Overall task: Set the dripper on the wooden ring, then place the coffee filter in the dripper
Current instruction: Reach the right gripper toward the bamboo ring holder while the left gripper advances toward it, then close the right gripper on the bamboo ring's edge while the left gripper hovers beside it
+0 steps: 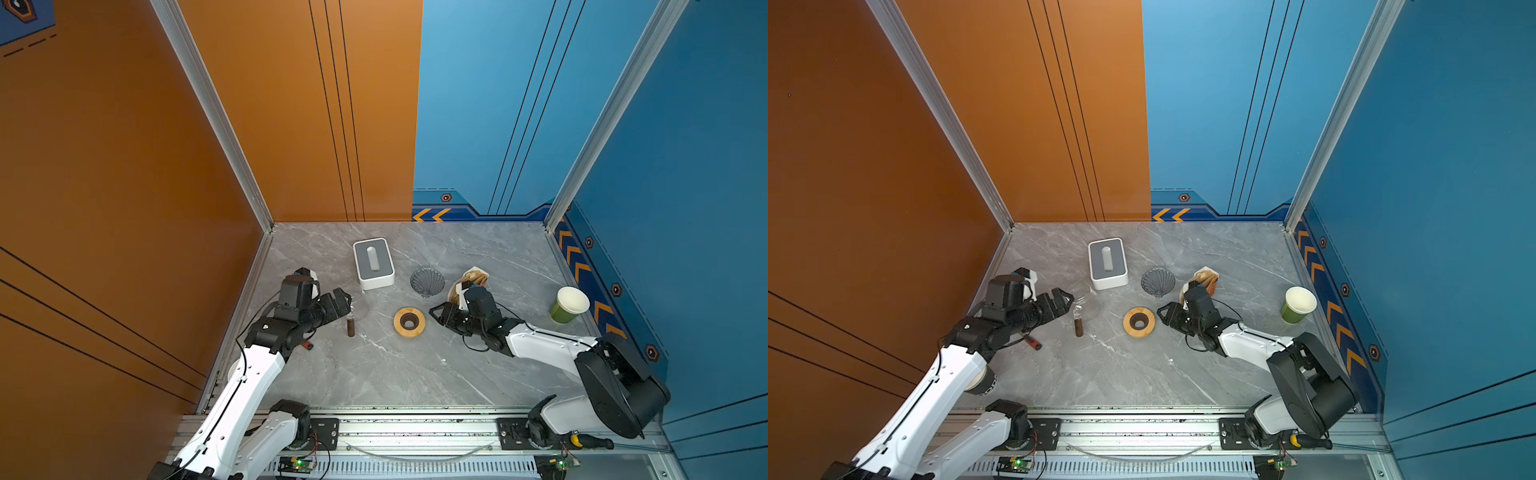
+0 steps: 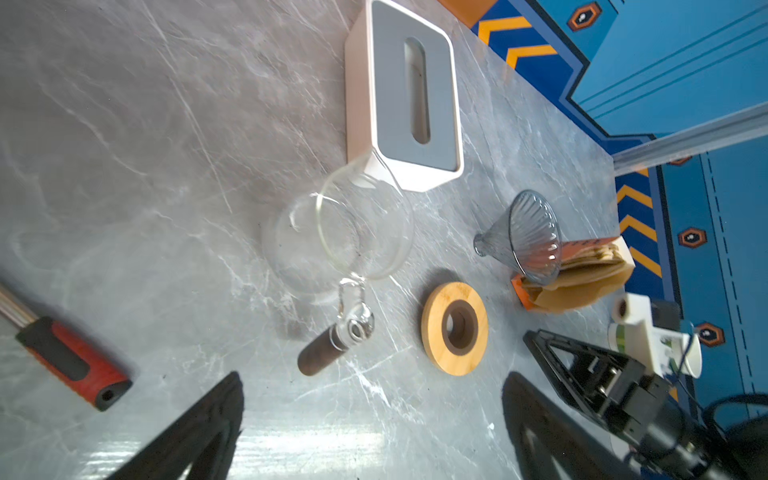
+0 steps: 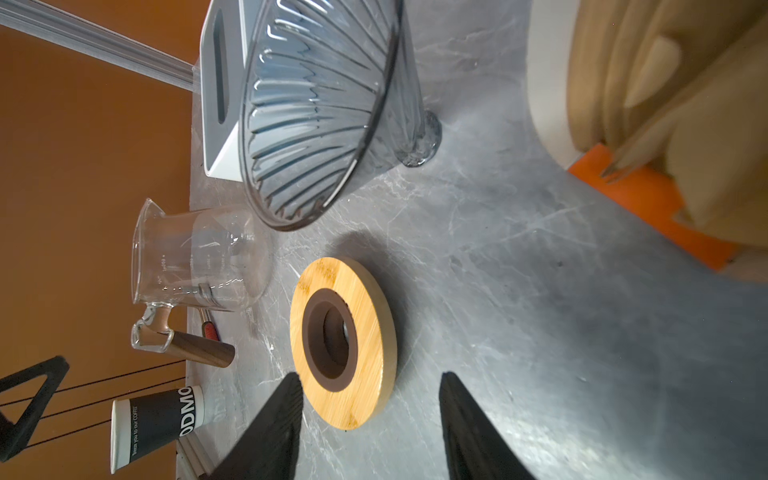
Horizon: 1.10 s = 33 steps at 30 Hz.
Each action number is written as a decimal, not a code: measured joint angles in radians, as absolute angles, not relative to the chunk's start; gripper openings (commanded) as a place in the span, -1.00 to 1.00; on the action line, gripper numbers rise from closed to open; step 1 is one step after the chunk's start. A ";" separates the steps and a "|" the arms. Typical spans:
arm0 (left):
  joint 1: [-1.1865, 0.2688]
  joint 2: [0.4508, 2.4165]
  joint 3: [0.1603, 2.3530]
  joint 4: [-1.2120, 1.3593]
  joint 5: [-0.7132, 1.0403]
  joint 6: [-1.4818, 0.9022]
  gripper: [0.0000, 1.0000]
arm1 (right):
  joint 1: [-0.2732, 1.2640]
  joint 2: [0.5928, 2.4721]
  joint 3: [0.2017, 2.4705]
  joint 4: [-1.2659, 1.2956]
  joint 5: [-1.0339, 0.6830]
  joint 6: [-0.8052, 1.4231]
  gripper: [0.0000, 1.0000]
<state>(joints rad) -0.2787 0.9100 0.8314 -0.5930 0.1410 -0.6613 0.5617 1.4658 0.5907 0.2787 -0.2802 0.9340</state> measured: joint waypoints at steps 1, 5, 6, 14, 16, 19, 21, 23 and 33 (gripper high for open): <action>-0.314 0.912 0.834 -0.596 0.132 -0.672 0.96 | 0.564 1.474 0.589 0.287 -0.284 0.941 0.02; -0.490 0.942 0.871 -0.603 0.072 -0.714 0.95 | 0.582 1.495 0.585 0.324 -0.286 0.952 0.00; -0.528 0.958 0.885 -0.603 0.052 -0.724 0.96 | 0.584 1.499 0.585 0.332 -0.286 0.953 -0.01; -0.749 1.163 0.991 -0.585 -0.050 -0.773 0.95 | 0.588 1.519 0.570 0.369 -0.289 0.970 -0.08; -0.763 1.214 0.987 -0.554 -0.047 -0.794 0.95 | 0.588 1.520 0.569 0.376 -0.289 0.970 -0.08; -0.765 1.259 0.961 -0.480 -0.036 -0.830 0.96 | 0.588 1.520 0.568 0.384 -0.289 0.970 -0.10; -0.765 1.290 0.941 -0.427 -0.022 -0.853 0.95 | 0.588 1.523 0.566 0.390 -0.293 0.971 -0.13; -0.765 1.324 0.927 -0.381 -0.005 -0.871 0.96 | 0.588 1.526 0.563 0.401 -0.297 0.976 -0.13; -0.694 1.476 0.883 -0.160 0.112 -0.926 0.96 | 0.576 1.547 0.562 0.428 -0.329 0.997 -0.16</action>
